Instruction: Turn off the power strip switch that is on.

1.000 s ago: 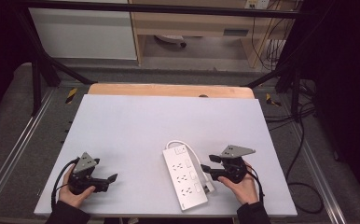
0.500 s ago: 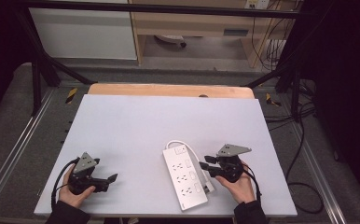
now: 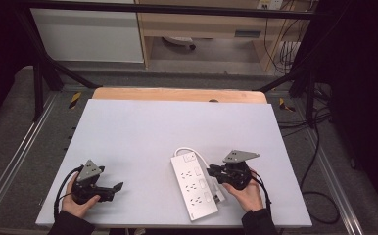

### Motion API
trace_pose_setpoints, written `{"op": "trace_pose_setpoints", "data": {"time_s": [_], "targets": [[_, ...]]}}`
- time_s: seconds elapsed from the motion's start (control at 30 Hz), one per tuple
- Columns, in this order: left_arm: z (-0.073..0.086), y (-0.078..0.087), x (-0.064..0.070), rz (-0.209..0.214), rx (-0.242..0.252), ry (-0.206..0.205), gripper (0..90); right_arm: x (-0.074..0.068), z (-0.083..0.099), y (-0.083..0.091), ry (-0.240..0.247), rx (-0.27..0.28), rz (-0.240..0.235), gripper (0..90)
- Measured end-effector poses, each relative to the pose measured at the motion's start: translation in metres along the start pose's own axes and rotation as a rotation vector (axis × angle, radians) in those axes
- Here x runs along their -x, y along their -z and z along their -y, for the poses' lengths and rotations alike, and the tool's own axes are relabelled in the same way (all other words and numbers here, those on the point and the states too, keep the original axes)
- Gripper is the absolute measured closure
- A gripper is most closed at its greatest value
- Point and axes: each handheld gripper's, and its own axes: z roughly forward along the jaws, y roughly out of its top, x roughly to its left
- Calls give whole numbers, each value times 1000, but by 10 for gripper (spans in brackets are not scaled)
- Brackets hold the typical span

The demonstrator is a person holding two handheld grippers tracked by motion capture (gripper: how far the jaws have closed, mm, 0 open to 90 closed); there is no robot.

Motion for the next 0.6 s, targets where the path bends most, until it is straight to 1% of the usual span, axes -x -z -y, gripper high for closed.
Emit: {"op": "trace_pose_setpoints", "data": {"time_s": [0.07,0.2,0.37,0.4,0.6], "targets": [[0,0,0,0,0,0,61,-1,-1,-2,-1,-6,-4,810],[0,0,0,0,-2,-2,61,-1,-2,-5,6,-6,-4,827],[0,0,0,0,0,0,61,-3,-3,-10,2,-17,-14,850],[0,0,0,0,0,1,61,-3,-4,-12,3,-22,-17,867],[0,0,0,0,0,0,61,-5,-6,-16,4,-22,-22,895]]}}
